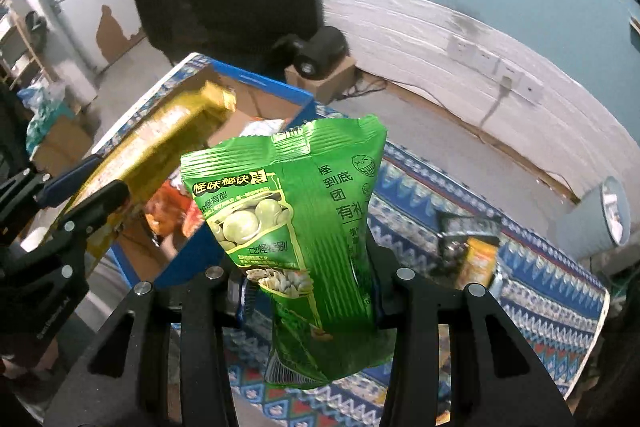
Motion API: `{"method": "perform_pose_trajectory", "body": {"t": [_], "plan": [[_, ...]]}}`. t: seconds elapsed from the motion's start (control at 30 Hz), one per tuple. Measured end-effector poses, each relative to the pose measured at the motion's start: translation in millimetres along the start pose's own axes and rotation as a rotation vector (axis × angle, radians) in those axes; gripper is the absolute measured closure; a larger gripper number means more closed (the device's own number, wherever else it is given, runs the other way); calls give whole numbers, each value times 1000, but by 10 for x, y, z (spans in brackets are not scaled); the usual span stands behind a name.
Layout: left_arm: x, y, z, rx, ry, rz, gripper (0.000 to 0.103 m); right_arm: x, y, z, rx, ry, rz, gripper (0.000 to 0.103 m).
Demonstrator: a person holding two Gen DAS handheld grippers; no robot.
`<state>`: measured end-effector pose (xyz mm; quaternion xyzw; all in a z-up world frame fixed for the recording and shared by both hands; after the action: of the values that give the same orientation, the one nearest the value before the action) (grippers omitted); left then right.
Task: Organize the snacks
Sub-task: 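Lift both snacks and carry them over the cardboard box, then open both tools to drop the snacks into the box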
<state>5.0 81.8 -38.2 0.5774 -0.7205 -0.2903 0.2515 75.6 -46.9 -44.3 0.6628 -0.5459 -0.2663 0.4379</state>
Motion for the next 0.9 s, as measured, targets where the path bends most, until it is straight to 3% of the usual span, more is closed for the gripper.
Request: {"method": "perform_pose_trajectory", "body": {"t": [0.6, 0.9], "plan": [[-875, -241, 217, -32, 171, -55, 75, -965, -486, -462, -59, 76, -99, 61], [-1264, -365, 357, -67, 283, -55, 74, -1223, -642, -580, -80, 87, -124, 61]]}}
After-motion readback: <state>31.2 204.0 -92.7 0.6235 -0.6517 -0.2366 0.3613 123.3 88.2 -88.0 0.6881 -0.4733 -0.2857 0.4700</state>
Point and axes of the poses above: each gripper's, at about its wrist camera, not at the fingertips, and y roughly against the way its jaws point, x to its right, z to its underside, the point moved 2 cm from there along -y, roughly the way its jaws point, and after that the axes turned 15 degrees about z, right-handed, at the moved point
